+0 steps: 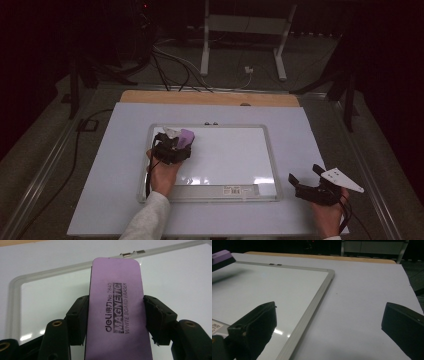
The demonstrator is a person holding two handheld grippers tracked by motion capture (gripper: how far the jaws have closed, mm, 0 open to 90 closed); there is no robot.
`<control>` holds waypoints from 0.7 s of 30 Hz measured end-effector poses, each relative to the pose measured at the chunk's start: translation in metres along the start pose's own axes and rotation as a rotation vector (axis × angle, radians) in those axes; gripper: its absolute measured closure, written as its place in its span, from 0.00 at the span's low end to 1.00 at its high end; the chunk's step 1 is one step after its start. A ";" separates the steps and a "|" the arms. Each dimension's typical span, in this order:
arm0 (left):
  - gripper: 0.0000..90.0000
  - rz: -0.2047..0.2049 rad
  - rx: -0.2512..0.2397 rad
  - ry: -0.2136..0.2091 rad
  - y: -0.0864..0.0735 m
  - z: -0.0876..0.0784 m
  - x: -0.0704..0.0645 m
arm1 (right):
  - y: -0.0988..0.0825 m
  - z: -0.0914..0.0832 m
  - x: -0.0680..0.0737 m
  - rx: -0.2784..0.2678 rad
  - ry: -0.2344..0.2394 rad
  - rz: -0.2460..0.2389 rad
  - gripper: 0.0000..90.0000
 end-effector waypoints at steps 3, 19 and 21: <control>0.46 0.002 0.007 0.007 -0.009 -0.004 0.004 | 0.000 0.001 0.001 0.002 0.002 -0.001 0.00; 0.40 0.004 0.055 0.073 -0.048 -0.005 0.023 | -0.001 0.001 0.003 0.003 0.006 -0.003 0.00; 0.31 0.013 0.024 0.065 -0.045 -0.009 0.021 | 0.000 0.000 0.002 0.001 0.004 -0.001 0.00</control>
Point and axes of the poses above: each handheld gripper's, and its own axes: z roughly forward along the jaws, y roughly out of its top, x roughly to its left, the point moved 7 cm from there along z, roughly forward along the jaws, and after that the axes turned 1 degree about -y, right-handed, at the moved point
